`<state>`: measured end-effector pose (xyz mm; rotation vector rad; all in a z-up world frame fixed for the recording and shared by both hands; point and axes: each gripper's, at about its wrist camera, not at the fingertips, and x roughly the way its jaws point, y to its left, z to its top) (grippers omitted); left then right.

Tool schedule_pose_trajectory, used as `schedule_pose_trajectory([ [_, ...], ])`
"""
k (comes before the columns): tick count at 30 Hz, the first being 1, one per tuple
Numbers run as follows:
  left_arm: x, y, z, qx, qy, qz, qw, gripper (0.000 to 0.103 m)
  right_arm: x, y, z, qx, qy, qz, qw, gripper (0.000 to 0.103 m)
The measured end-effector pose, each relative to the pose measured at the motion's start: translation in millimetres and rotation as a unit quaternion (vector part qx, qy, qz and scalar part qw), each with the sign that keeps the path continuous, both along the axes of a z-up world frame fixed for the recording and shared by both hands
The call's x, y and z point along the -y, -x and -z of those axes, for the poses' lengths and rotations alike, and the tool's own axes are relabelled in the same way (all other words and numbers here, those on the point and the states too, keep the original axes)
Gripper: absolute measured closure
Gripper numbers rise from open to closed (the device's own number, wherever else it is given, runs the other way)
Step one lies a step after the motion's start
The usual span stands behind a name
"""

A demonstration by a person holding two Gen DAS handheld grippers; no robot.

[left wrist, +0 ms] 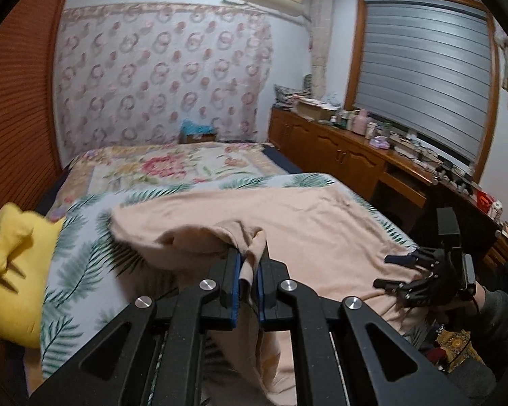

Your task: Fold small clothes

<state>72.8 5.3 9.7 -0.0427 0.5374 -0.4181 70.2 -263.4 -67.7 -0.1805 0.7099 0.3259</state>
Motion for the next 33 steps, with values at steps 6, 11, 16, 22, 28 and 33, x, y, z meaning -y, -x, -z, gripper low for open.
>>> schedule_pose_trajectory([
  [6, 47, -9, -17, 0.018, -0.005, 0.054, 0.9984, 0.095, 20, 17, -14, 0.008, -0.017, 0.017, 1.0, 0.033],
  [11, 81, -15, -35, 0.026, -0.004, 0.099, 0.9947, 0.095, 41, 35, -26, 0.026, -0.019, 0.04, 0.999, 0.033],
  [16, 112, -16, -50, 0.027, -0.004, 0.136, 0.9903, 0.095, 54, 47, -29, 0.033, -0.021, 0.057, 0.998, 0.033],
  [22, 131, -15, -37, 0.015, -0.027, 0.152, 0.9879, 0.061, 48, 53, -23, 0.032, -0.027, 0.06, 0.997, 0.033],
  [28, 124, -19, -19, -0.007, -0.033, 0.135, 0.9902, 0.029, 43, 50, -21, 0.028, -0.03, 0.052, 0.998, 0.033],
  [33, 102, -24, -1, -0.023, -0.03, 0.097, 0.9946, 0.024, 44, 33, -25, 0.025, -0.03, 0.04, 0.998, 0.033],
])
